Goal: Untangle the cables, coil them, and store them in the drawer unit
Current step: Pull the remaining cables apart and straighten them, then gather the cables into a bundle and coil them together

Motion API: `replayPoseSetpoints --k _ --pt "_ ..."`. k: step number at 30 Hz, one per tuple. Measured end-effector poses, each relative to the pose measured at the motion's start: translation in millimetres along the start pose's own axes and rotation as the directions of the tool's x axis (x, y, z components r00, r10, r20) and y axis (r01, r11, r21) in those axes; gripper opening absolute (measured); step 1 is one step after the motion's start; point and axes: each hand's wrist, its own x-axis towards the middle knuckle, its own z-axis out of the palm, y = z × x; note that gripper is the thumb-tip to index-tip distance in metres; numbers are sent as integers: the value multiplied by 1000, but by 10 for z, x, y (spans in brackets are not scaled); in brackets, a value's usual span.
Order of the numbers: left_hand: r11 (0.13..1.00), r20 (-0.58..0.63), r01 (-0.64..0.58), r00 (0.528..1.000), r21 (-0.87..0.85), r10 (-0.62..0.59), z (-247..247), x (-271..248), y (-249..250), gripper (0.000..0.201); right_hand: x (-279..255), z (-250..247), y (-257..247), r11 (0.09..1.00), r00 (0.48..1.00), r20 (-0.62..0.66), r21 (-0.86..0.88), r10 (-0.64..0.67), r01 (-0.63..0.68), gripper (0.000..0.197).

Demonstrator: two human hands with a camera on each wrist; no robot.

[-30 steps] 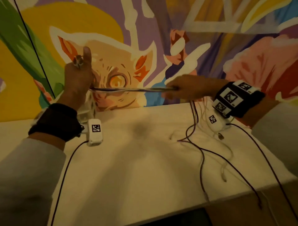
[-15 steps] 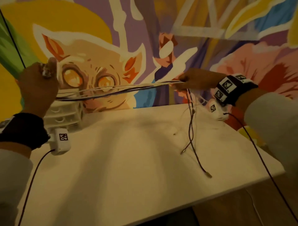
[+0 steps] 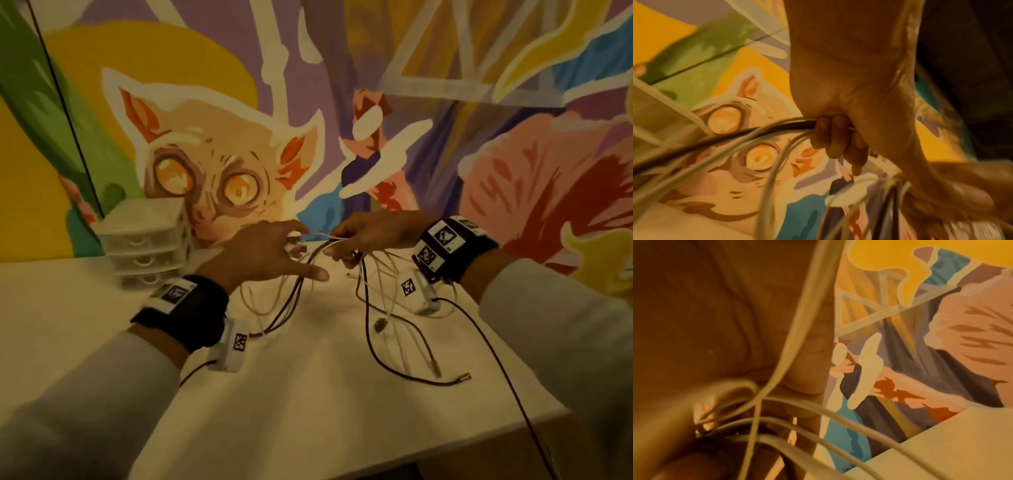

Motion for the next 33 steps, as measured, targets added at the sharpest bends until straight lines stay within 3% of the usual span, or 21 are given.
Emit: replayPoseSetpoints --k 2,6,9,11,12,14,15,16,17,19,21,23,24,26,28,31,33 --pt "992 29 -10 1000 124 6 121 62 104 111 -11 51 9 1000 999 -29 -1 -20 20 35" --pt "987 -26 0 1000 160 4 315 170 41 47 -123 100 81 999 991 -127 4 -47 48 30" --pt "976 -110 -8 993 215 33 366 209 -85 37 -181 82 152 999 995 -92 -21 -39 38 42" --pt "964 -133 12 991 265 24 331 219 -224 39 -244 11 255 998 988 -156 -63 -4 -6 55" --pt "956 -150 38 989 291 6 290 216 -304 41 -282 -45 320 989 963 -268 -147 -6 -35 56" --pt "940 -177 91 984 328 -33 218 210 -456 47 -348 -205 479 883 817 -544 -460 -192 -99 46" --pt "935 -186 107 981 337 -45 194 197 -524 48 -379 -273 552 851 742 -611 -515 -277 -106 40" --pt "941 -199 112 979 318 -49 186 184 -587 48 -417 -326 589 886 695 -660 -458 -286 -70 35" --pt "953 -219 104 975 285 -41 189 163 -645 48 -457 -366 585 957 675 -705 -289 -217 6 32" --pt "958 -263 134 963 254 -65 216 132 -831 48 -531 -444 551 978 700 -713 118 -36 171 30" --pt "927 -245 254 951 276 -188 247 95 -1041 42 -701 -492 478 853 737 -673 416 56 314 31" --pt "911 -241 321 935 258 -261 281 72 -1209 44 -836 -502 421 726 764 -636 575 106 378 30" --pt "915 -239 320 935 247 -262 271 63 -1192 44 -855 -493 385 757 762 -638 551 111 351 31" --pt "934 -226 267 950 237 -215 233 75 -1004 41 -789 -389 294 935 763 -642 309 69 176 28" --pt "947 -222 205 963 247 -151 142 125 -700 46 -615 -187 183 996 834 -552 78 10 39 35" --pt "983 -229 106 971 153 -69 1 240 -260 54 -223 150 96 991 931 -364 -135 -24 -27 93" --pt "986 -235 84 971 145 -48 -94 285 -13 50 34 327 66 989 947 -322 -144 -25 -23 115"
